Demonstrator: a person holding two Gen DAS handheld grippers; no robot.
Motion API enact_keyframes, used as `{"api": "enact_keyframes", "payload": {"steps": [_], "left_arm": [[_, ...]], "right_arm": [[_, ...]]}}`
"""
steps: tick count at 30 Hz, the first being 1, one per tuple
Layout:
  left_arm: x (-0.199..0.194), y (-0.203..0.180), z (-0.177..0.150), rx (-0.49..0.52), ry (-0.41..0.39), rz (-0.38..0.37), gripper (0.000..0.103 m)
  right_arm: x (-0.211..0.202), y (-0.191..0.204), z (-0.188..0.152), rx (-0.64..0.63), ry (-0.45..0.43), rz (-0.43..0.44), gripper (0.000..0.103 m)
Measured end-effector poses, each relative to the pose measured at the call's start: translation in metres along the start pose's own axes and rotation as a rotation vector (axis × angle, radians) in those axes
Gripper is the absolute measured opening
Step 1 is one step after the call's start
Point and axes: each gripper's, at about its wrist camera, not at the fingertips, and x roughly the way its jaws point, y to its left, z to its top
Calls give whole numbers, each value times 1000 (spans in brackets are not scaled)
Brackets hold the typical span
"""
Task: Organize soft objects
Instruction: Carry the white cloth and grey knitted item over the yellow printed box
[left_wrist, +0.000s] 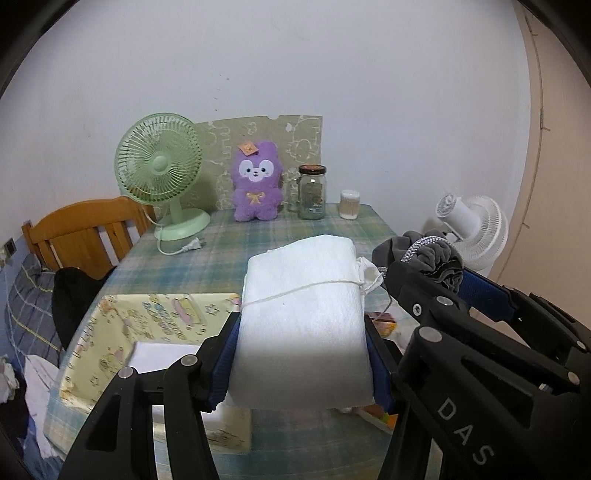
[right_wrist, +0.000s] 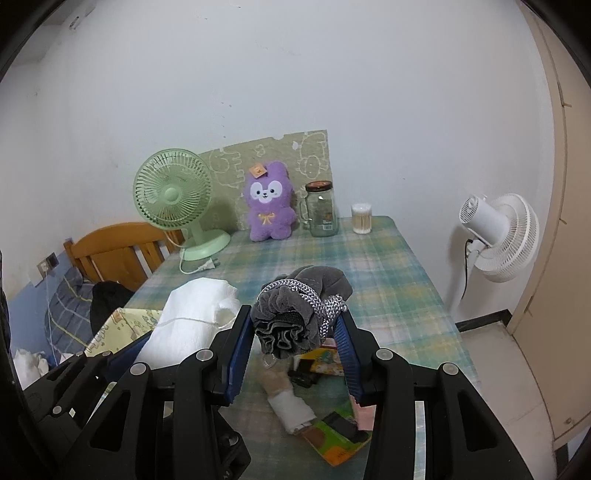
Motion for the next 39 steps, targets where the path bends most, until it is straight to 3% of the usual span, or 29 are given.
{"api": "enact_keyframes", "payload": {"steps": [20, 39], "left_arm": [[-6, 62, 11, 18, -50, 40, 63], [20, 124, 0, 25, 0, 77, 63]], "right_arm": [[17, 65, 10, -1, -14, 46, 47], [60, 121, -6, -47, 58, 102, 47]]}}
